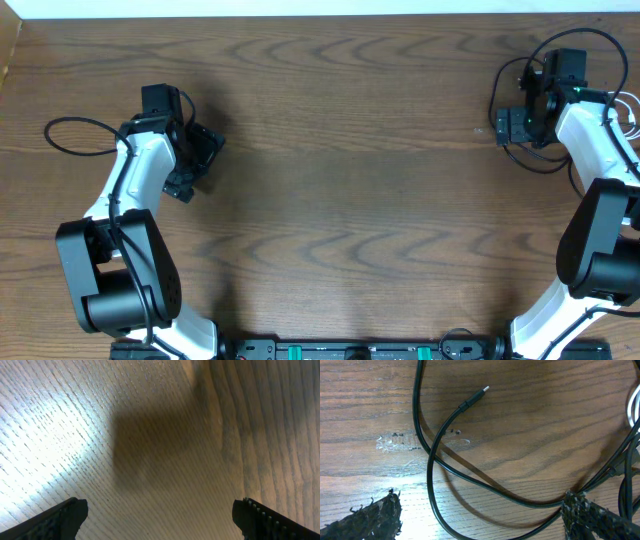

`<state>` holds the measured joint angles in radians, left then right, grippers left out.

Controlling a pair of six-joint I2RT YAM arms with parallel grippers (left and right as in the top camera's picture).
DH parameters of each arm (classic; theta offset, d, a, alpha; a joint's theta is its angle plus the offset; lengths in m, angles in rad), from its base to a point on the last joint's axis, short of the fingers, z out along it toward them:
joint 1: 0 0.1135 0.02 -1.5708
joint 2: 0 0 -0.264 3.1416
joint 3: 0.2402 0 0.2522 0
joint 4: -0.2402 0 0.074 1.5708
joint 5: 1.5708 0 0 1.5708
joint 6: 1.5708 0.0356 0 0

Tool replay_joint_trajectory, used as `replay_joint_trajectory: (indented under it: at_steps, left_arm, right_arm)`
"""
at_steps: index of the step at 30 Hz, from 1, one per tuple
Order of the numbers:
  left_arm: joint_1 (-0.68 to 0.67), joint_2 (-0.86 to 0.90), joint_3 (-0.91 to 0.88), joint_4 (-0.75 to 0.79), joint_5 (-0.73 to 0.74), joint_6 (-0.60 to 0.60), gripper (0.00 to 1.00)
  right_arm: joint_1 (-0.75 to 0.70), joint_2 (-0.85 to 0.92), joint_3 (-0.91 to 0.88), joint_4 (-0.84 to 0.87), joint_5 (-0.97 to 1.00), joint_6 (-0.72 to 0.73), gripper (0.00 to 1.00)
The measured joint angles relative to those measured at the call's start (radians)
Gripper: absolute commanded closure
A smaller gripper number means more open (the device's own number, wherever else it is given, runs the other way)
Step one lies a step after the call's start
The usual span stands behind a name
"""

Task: Untangle cables
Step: 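Release the black cable onto the pile at the right edge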

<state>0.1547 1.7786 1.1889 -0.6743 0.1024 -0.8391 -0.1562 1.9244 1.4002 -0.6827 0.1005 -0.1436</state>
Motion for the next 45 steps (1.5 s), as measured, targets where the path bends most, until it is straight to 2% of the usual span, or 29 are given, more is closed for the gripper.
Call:
replay_joint_trajectory:
  at_steps: [38, 43, 45]
  left_arm:
    - [0.000, 0.000, 0.000, 0.000, 0.000, -0.003, 0.02]
    - [0.000, 0.000, 0.000, 0.001, 0.000, -0.003, 0.02]
    - [0.000, 0.000, 0.000, 0.001, 0.000, -0.003, 0.02]
  right_arm:
    - [0.000, -0.002, 0.000, -0.002, 0.000, 0.000, 0.01]
    - [0.002, -0.106, -0.011, -0.010, 0.000, 0.000, 0.01]
    - [0.002, -0.215, -0.012, -0.009, -0.001, 0.000, 0.01]
